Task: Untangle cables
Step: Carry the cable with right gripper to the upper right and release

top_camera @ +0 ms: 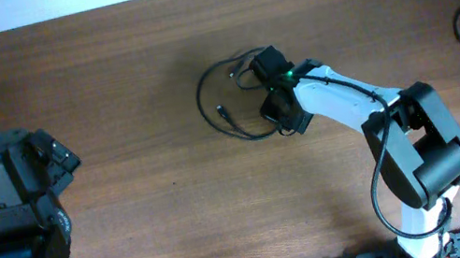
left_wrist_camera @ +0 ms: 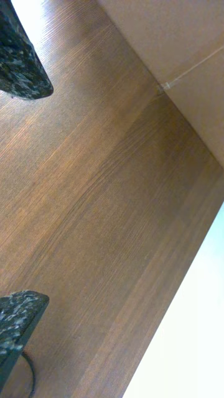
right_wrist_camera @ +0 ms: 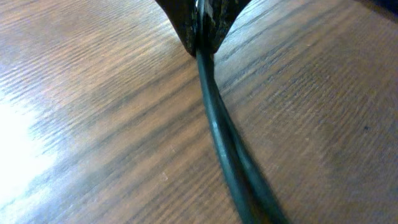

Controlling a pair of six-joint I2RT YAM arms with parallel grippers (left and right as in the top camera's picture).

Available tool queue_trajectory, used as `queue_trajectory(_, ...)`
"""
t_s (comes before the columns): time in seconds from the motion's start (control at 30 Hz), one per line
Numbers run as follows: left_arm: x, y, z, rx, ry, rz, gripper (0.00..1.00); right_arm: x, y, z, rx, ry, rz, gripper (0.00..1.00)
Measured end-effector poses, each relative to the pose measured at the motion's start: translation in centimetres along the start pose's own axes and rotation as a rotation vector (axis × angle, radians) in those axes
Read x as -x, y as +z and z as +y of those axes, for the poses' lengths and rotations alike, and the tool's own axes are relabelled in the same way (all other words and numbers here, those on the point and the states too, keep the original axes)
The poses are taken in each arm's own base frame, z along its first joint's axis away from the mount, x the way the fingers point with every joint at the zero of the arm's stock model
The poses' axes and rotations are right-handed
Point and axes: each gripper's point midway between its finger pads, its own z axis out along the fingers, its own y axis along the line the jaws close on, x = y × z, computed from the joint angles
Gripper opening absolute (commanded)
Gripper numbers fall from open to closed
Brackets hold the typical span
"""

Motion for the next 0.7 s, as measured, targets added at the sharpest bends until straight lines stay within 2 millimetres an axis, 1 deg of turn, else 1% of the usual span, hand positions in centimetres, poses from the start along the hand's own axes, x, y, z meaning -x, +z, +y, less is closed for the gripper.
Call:
queue_trajectory(0.03,0.0,0.0,0.0,0.000,0.000,0.000,0.99,1.9,-0.2,-1.5,-0.067,-0.103,-0.064,0.04)
queue_trajectory(0.07,0.0,0.0,0.0,0.000,0.000,0.000,0.99,5.1,-1.1,-2.9,-0.127,-0.175,-0.131,0.04)
queue_trajectory(0.1,0.0,0.0,0.0,0.000,0.000,0.000,0.99,9.5,-2.7,-3.1,-0.130,-0.215,-0.206,0.04)
queue_trajectory(0.13,0.0,0.0,0.0,0.000,0.001,0.001,0.99,14.8,-5.2,-3.2,-0.111,-0.258,-0.281,0.04)
queue_trajectory(0.2,0.0,0.0,0.0,0.000,0.000,0.001,0.99,20.6,-8.3,-4.3,-0.086,-0.262,-0.374,0.04)
queue_trajectory(0.23,0.0,0.0,0.0,0.000,0.000,0.001,0.99,25.5,-10.1,-6.6,-0.070,-0.200,-0.464,0.04)
queue_trajectory(0.3,0.0,0.0,0.0,0.000,0.000,0.000,0.99,30.5,-11.5,-11.0,-0.072,-0.104,-0.554,0.04)
queue_trajectory(0.33,0.0,0.0,0.0,-0.001,-0.001,-0.001,0.99,33.2,-12.3,-12.6,-0.049,-0.069,-0.621,0.04)
queue_trajectory(0.37,0.0,0.0,0.0,0.000,0.000,0.001,0.99,35.2,-12.7,-14.3,-0.031,-0.055,-0.661,0.04)
queue_trajectory(0.4,-0.1,0.0,0.0,0.001,0.001,0.002,0.99,36.9,-12.5,-14.8,0.010,-0.076,-0.690,0.04)
queue_trajectory(0.43,0.0,0.0,0.0,0.001,0.001,0.002,0.99,37.9,-11.0,-15.3,0.044,-0.101,-0.684,0.04)
queue_trajectory(0.47,0.0,0.0,0.0,0.001,0.001,0.001,0.99,37.7,-7.4,-15.2,0.056,-0.134,-0.625,0.04)
queue_trajectory(0.5,0.0,0.0,0.0,0.000,0.001,0.001,0.99,37.4,-5.9,-15.0,0.059,-0.143,-0.598,0.04)
queue_trajectory(0.53,0.0,0.0,0.0,0.000,0.000,0.001,0.99,36.7,-3.6,-14.5,0.070,-0.159,-0.555,0.04)
queue_trajectory(0.57,0.0,0.0,0.0,0.000,0.001,0.001,0.99,36.1,-1.9,-13.9,0.082,-0.176,-0.520,0.69)
queue_trajectory(0.6,0.0,0.0,0.0,0.000,0.000,0.001,0.99,35.4,-0.7,-12.8,0.099,-0.203,-0.496,0.99)
queue_trajectory(0.63,0.0,0.0,0.0,0.000,0.001,0.001,0.99,34.6,-0.8,-12.7,0.090,-0.212,-0.445,0.99)
queue_trajectory(0.67,0.0,0.0,0.0,0.000,0.000,0.001,0.99,34.8,-1.5,-12.5,0.089,-0.213,-0.434,0.99)
queue_trajectory(0.7,0.0,0.0,0.0,0.000,0.001,0.001,0.99,35.0,-3.0,-12.3,0.078,-0.215,-0.402,0.99)
